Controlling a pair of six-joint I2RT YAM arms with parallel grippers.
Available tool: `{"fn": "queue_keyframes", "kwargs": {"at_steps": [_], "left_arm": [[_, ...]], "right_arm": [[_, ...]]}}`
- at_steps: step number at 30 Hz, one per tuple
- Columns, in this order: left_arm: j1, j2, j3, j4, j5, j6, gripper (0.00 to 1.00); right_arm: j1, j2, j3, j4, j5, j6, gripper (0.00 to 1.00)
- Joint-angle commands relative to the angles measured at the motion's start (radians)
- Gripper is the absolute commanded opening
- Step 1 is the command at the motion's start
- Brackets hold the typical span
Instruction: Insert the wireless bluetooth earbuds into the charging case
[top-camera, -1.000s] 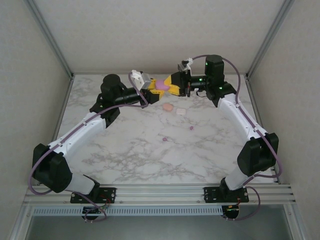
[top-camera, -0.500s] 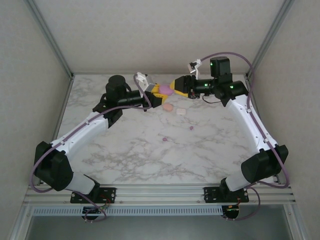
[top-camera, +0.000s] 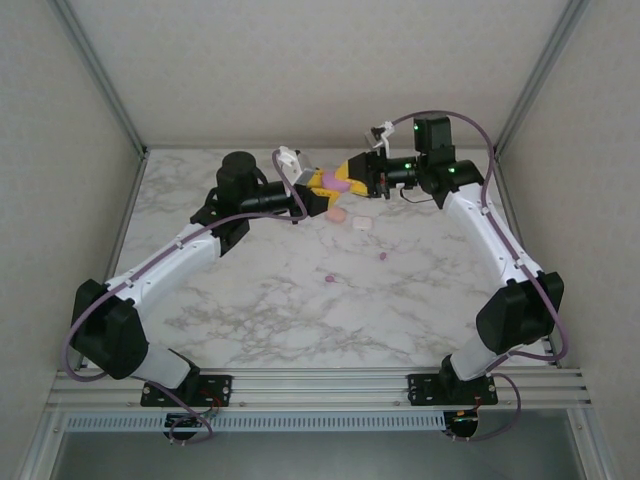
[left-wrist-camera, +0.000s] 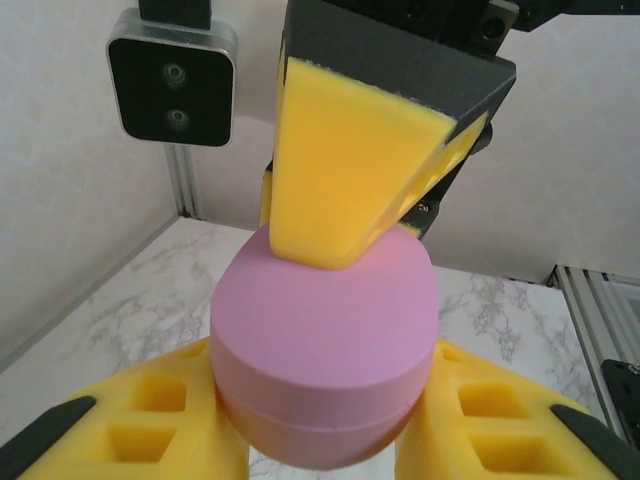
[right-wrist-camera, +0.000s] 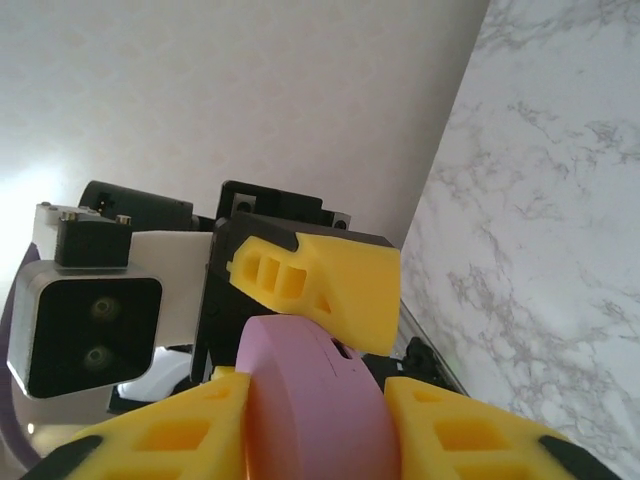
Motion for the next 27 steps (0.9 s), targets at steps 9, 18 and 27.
{"fn": "queue_keyframes", "kwargs": {"at_steps": [9,18,27], "left_arm": [[-0.01,0.031,0.039,0.103,0.001,-0.044,0.46],[-0.01,0.036,0.033,0.158,0.033,-0.096,0.48],[-0.01,0.034,0.037,0.167,0.038,-0.113,0.46]], "right_arm": [[0.008,-0.02,-0.091,0.293,-0.068,0.219,0.12],[0.005,-0.035,-0.132,0.418,-0.068,0.299,0.12],[0.001,-0.042,-0.152,0.473,-0.063,0.324,0.12]]}}
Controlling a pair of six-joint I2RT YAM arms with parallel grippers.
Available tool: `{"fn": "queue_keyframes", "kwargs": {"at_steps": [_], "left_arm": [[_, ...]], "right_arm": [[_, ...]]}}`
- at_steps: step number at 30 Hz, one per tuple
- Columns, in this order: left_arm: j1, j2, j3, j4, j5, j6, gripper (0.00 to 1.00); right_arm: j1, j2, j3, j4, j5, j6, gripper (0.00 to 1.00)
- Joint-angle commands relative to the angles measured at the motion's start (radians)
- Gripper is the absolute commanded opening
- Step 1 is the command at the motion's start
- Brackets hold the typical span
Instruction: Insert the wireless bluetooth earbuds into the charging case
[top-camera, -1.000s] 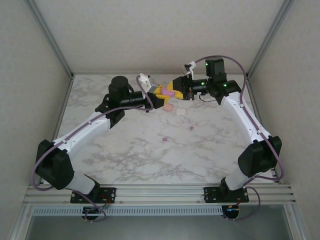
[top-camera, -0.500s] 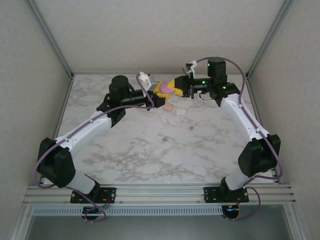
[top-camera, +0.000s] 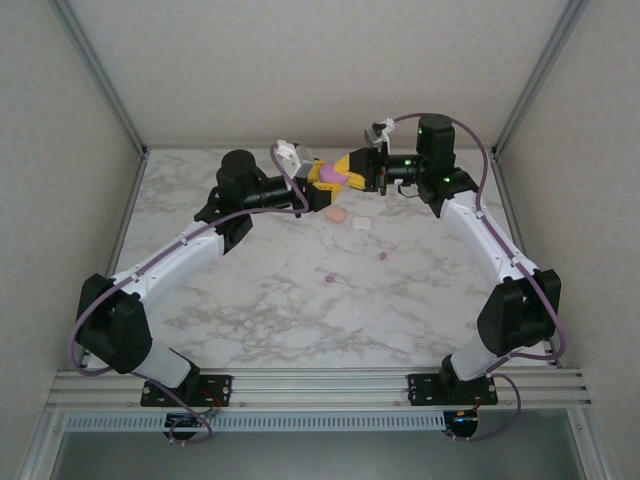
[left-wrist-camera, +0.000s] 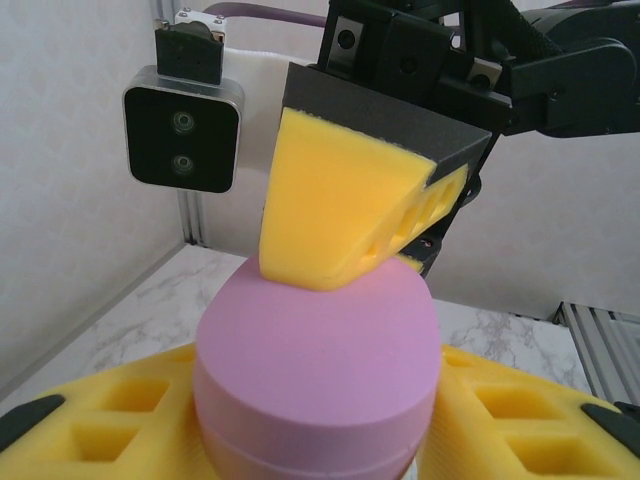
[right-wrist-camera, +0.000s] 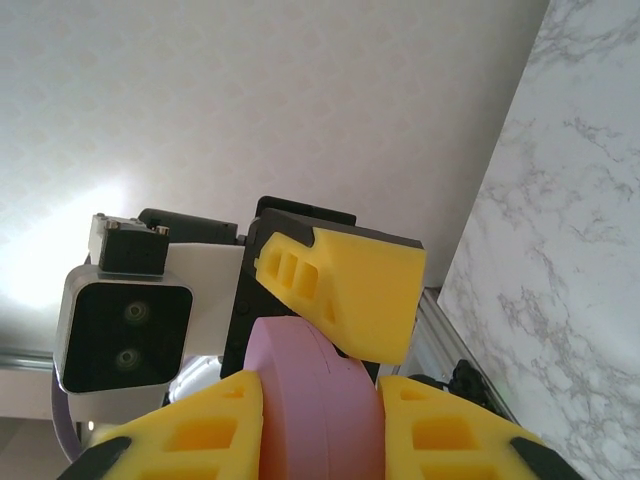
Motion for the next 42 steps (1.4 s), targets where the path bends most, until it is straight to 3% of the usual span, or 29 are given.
{"fn": "queue_keyframes", "kwargs": {"at_steps": [1,12,19,22,24,27,32,35,42], "left_arm": [[-0.011,0.003,0.031,0.056,0.044,-0.036,0.46],[-0.012,0.007,0.034,0.071,0.06,-0.058,0.47],[-0.013,0.006,0.041,0.01,0.048,0.002,0.39],[-0.016,0.001,0.047,-0.037,0.032,0.047,0.32],[-0.017,-0.001,0.05,-0.051,0.024,0.059,0.28],[-0.017,0.0,0.048,-0.067,0.021,0.072,0.26],[-0.028,-0.001,0.055,-0.144,0.036,0.103,0.25],[-0.036,0.0,0.046,-0.157,0.045,0.102,0.25],[-0.043,0.018,0.057,-0.166,0.066,0.078,0.25]], "right_arm": [[0.007,-0.028,-0.019,0.053,-0.014,0.008,0.12],[0.004,-0.034,-0.035,0.105,-0.016,0.031,0.13],[0.003,-0.038,-0.038,0.167,-0.013,0.096,0.14],[-0.002,-0.042,-0.03,0.122,0.006,0.077,0.2],[-0.002,-0.049,-0.006,-0.006,0.031,-0.024,0.23],[-0.01,-0.062,0.076,-0.314,0.125,-0.267,0.43],[-0.03,-0.116,0.113,-0.486,0.275,-0.494,0.54],[-0.03,-0.163,0.084,-0.524,0.383,-0.624,0.56],[-0.018,-0.251,-0.054,-0.461,0.388,-0.837,0.57]]}}
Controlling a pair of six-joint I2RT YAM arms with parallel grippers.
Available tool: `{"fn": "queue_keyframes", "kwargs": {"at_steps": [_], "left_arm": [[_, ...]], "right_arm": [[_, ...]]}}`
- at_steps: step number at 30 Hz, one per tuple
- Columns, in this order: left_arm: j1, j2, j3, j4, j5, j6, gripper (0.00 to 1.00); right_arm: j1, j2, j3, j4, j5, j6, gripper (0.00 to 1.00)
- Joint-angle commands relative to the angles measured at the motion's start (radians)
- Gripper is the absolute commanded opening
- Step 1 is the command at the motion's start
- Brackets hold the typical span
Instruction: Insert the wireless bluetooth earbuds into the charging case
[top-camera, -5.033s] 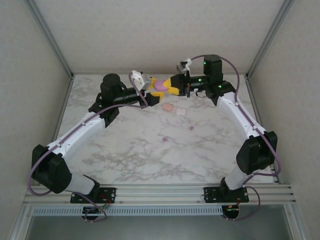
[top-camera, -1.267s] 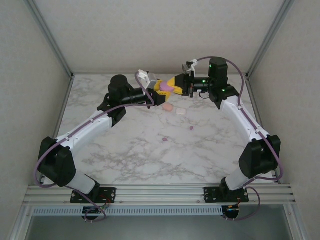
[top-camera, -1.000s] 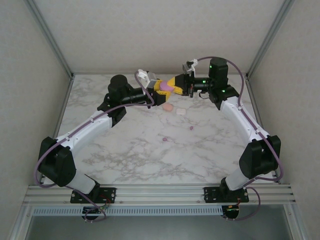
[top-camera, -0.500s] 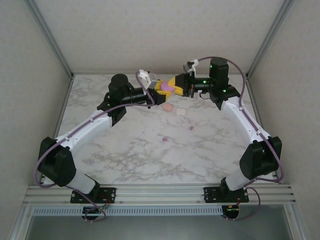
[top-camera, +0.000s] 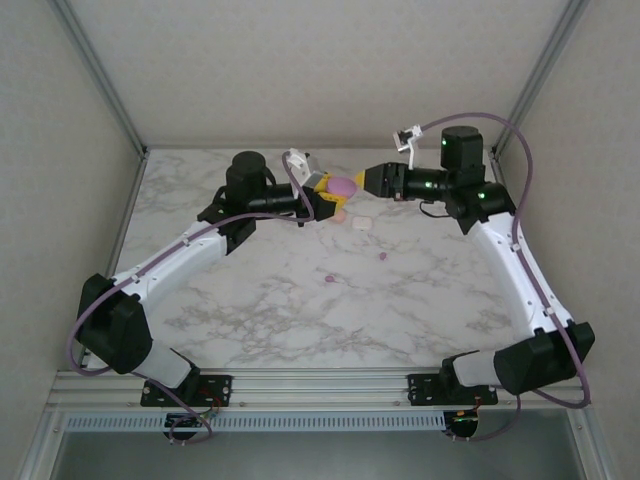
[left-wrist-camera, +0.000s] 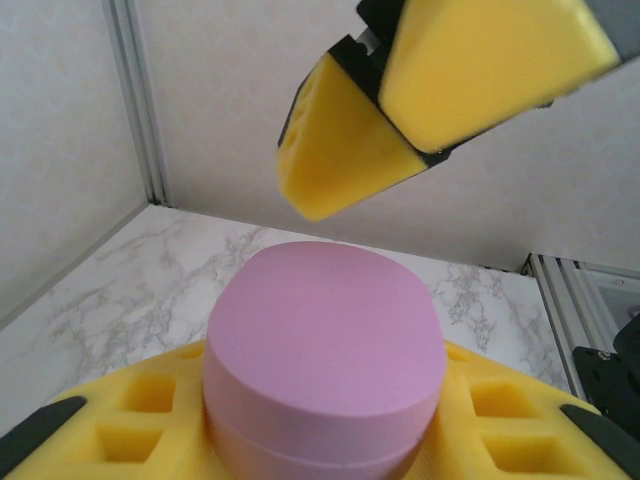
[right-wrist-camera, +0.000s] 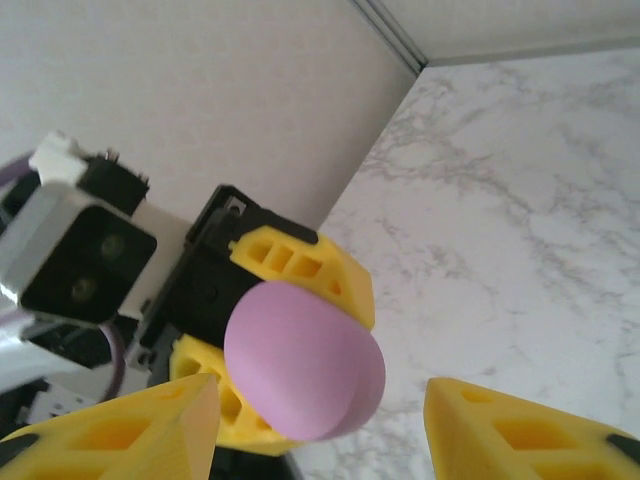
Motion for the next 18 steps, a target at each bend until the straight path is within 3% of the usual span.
{"fn": "queue_keyframes", "kwargs": {"at_steps": [1,11,18], "left_arm": [[-0.012,0.016,0.038,-0.006,0.036,-0.009,0.25],[-0.02,0.04,0.067,-0.01,0.04,-0.021,0.25],[-0.026,0.042,0.078,-0.02,0.07,-0.011,0.25]], "right_arm": [[0.014,-0.019,-0.051,-0.013,0.035,-0.175,0.57],[0.056,0.003,-0.043,-0.071,0.035,-0.273,0.58],[0.059,0.015,-0.053,-0.052,0.121,-0.248,0.58]]}}
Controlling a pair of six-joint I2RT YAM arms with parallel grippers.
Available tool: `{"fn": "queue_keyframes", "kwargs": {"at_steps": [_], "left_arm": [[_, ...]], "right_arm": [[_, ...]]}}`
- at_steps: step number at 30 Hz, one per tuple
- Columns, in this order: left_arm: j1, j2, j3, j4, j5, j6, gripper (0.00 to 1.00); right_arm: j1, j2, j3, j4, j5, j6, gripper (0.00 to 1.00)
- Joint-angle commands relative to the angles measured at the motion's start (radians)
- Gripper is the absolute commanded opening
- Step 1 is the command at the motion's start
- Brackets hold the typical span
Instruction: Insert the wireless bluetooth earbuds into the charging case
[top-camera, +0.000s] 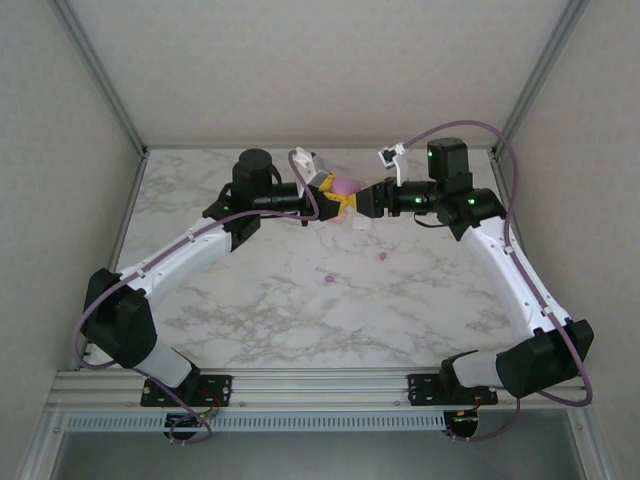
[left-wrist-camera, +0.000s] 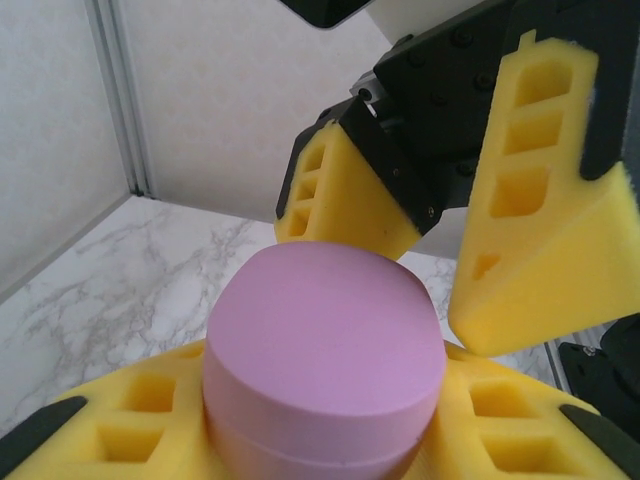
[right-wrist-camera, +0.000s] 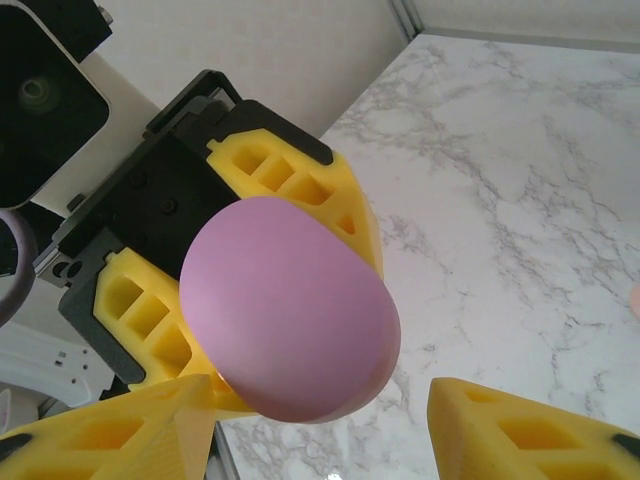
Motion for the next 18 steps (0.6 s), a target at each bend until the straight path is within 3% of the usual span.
{"fn": "queue_keyframes", "kwargs": {"at_steps": [1,11,18], "left_arm": [[-0.015,0.004,0.041,-0.005,0.064,0.007,0.25],[-0.017,-0.021,0.045,-0.08,0.094,0.062,0.25],[-0.018,-0.026,0.044,-0.09,0.096,0.068,0.25]], "right_arm": [[0.005,0.011,-0.005,0.014,0.066,0.006,0.57],[-0.01,0.006,-0.007,0.062,0.195,0.091,0.56],[-0.011,0.016,0.0,0.108,0.164,0.148,0.56]]}}
